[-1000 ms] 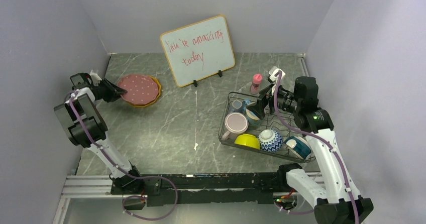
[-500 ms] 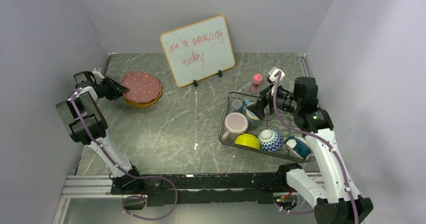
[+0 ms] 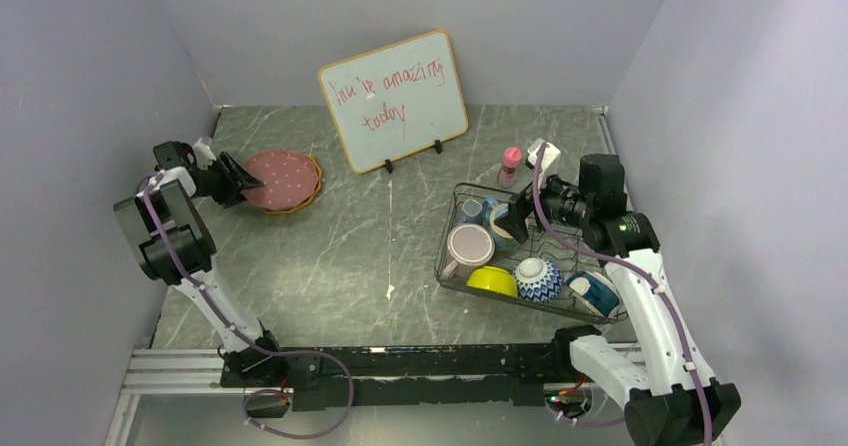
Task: Unload the mixed dishes from the dish rack
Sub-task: Place the plate at the center of the board.
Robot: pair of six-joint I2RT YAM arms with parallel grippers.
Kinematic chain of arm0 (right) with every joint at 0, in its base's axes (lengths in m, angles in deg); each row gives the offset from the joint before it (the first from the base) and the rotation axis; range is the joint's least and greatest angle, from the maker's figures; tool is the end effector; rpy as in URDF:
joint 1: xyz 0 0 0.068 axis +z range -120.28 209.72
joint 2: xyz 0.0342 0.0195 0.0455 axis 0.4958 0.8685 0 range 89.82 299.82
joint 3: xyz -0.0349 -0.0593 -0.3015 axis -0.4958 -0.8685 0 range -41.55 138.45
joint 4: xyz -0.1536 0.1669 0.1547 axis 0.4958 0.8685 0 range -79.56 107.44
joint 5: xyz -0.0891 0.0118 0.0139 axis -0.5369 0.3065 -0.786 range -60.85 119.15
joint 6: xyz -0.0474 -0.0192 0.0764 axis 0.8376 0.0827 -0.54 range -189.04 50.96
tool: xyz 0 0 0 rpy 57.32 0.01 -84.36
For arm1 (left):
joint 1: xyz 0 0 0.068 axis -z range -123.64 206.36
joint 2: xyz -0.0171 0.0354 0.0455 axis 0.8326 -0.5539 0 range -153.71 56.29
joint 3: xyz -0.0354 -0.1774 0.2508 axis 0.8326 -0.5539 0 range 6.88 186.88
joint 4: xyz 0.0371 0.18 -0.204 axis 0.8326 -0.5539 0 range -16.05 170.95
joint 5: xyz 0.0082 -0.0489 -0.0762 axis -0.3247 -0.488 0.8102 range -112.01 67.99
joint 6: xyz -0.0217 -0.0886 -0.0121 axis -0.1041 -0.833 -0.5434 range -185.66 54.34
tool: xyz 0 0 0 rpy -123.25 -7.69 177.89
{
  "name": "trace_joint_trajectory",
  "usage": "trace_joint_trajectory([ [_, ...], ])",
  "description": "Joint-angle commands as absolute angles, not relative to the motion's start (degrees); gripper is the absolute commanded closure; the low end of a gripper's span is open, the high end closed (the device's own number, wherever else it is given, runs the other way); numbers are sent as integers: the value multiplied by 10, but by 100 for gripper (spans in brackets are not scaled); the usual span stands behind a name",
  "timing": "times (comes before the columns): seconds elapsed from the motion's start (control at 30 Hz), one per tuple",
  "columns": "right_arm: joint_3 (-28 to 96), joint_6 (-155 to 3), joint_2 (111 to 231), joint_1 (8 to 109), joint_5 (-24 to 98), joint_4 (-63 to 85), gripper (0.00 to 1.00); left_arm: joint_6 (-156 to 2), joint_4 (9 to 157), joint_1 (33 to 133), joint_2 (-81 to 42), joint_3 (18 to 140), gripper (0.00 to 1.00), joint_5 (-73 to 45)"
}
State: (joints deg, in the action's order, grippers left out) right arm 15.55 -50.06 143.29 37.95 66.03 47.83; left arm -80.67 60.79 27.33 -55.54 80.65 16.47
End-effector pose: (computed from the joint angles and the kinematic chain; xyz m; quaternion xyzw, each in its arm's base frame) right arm 0.2023 0.0793 0.3542 -0.3418 0.7782 0.2358 0.4713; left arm 0.4150 0.1715 0.1631 -0.2568 0.8757 -0.2830 0.2953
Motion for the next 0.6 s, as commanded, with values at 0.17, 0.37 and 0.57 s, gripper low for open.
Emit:
trace_joint_trajectory([
  [0.17,173,-459,1453,377,593,518,8,-715,519,279,-551,877,37,118],
  [0.37,168,-436,1467,377,556,542,8,-683,468,283,-563,906,30,95],
  [0.57,162,-422,1481,378,531,552,3,-664,438,292,-564,922,27,71],
])
